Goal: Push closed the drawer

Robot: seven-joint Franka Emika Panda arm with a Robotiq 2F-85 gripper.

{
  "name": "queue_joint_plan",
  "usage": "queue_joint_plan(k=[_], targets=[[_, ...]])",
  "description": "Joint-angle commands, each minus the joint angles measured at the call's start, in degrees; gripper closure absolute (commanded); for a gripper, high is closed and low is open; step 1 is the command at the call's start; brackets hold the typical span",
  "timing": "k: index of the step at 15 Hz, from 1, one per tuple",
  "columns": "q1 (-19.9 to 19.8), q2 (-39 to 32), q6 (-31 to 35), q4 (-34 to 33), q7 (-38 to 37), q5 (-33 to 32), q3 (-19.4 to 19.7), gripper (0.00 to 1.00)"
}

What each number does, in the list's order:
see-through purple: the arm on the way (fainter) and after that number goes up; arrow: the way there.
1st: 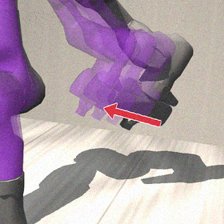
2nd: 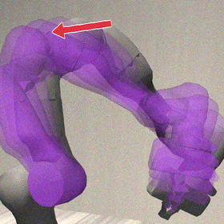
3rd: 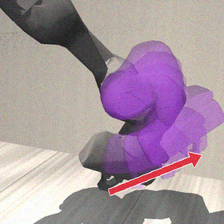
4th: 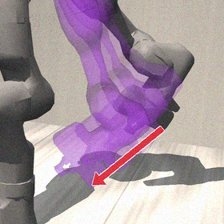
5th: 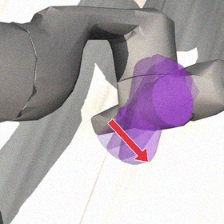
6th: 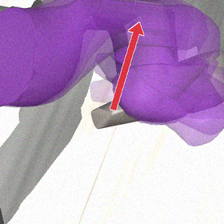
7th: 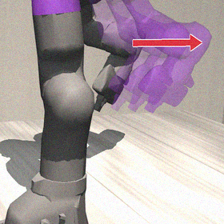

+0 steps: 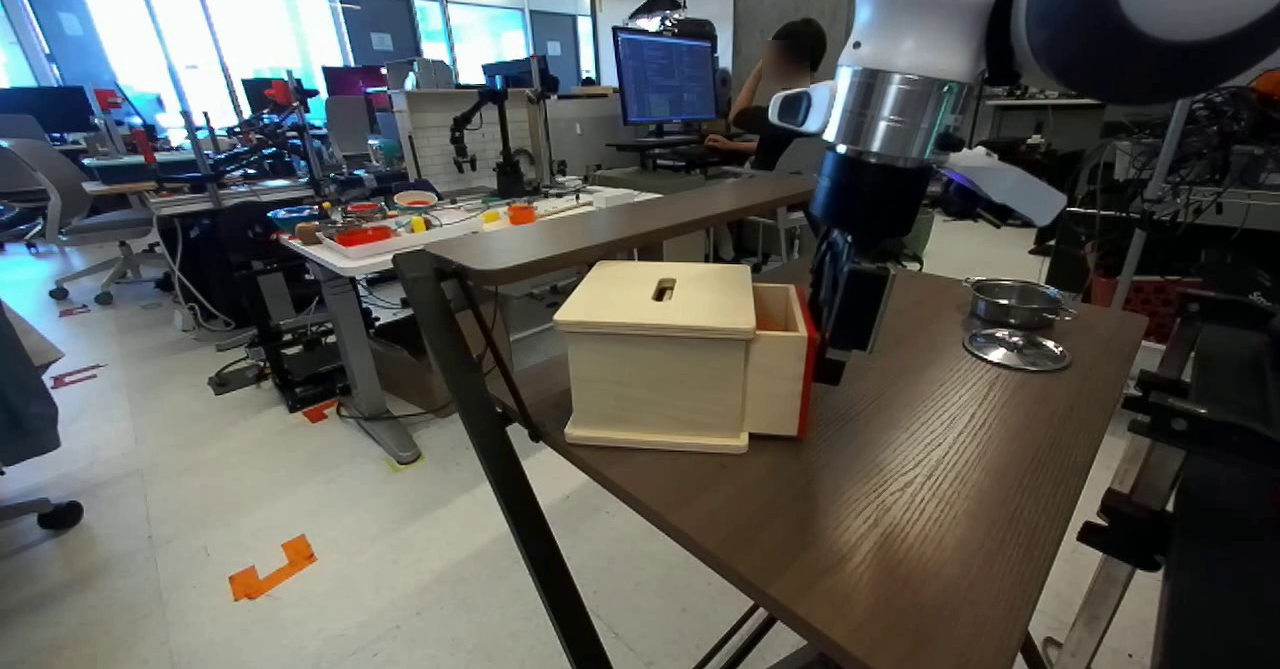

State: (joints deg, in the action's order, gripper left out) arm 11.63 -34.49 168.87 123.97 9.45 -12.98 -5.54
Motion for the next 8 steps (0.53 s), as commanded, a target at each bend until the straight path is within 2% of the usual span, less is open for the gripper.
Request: queue_joint_plan(k=[1,8], targets=[[1.10,-3.09,1.96,-4.23,-1.98,0.82,-0.11,0.00],[2.55,-5.88,3.86,-8.57,-5.19,1.57,0.02,0.00]])
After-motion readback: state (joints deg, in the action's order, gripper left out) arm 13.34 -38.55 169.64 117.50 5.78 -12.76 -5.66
